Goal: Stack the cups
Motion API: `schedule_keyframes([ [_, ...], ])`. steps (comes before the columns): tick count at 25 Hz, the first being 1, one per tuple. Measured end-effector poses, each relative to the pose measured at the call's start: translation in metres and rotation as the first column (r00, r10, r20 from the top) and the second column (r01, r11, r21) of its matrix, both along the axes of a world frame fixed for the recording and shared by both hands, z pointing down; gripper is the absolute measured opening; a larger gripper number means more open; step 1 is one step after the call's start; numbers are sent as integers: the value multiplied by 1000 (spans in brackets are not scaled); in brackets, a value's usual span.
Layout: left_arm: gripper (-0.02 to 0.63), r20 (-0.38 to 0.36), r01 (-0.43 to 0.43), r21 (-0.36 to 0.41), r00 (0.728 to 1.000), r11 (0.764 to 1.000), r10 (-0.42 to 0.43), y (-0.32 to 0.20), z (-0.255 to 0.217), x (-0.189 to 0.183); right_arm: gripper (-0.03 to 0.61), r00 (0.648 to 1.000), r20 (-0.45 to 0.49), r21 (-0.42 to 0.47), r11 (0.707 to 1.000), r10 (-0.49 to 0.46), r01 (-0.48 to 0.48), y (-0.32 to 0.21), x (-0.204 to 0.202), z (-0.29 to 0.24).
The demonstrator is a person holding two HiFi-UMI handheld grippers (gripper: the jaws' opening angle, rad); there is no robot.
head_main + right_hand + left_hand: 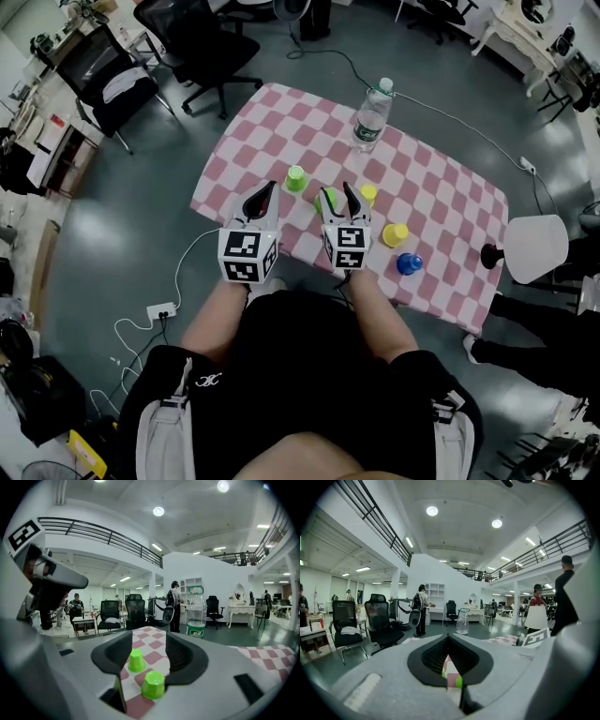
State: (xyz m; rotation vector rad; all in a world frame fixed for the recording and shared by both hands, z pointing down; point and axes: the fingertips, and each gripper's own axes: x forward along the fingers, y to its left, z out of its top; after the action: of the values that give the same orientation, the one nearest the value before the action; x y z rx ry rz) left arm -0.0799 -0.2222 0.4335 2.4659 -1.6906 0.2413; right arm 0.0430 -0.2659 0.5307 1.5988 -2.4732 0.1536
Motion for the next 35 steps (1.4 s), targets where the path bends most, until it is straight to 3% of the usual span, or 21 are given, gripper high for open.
schedule_keyframes([
  [7,15,1,19,-13,1000,1000,-19,1,8,-13,225,999,-39,-107,994,-11,7,-2,-6,53],
  [13,15,-2,39,-20,999,999,-40,4,11,-24,225,991,-111,-217,972,68,-91,-9,-1,99],
  [35,15,23,98,-44,995,994,-97,-5,20,-40,224,989,-116,-335,933,97,-130,-25,9,162],
])
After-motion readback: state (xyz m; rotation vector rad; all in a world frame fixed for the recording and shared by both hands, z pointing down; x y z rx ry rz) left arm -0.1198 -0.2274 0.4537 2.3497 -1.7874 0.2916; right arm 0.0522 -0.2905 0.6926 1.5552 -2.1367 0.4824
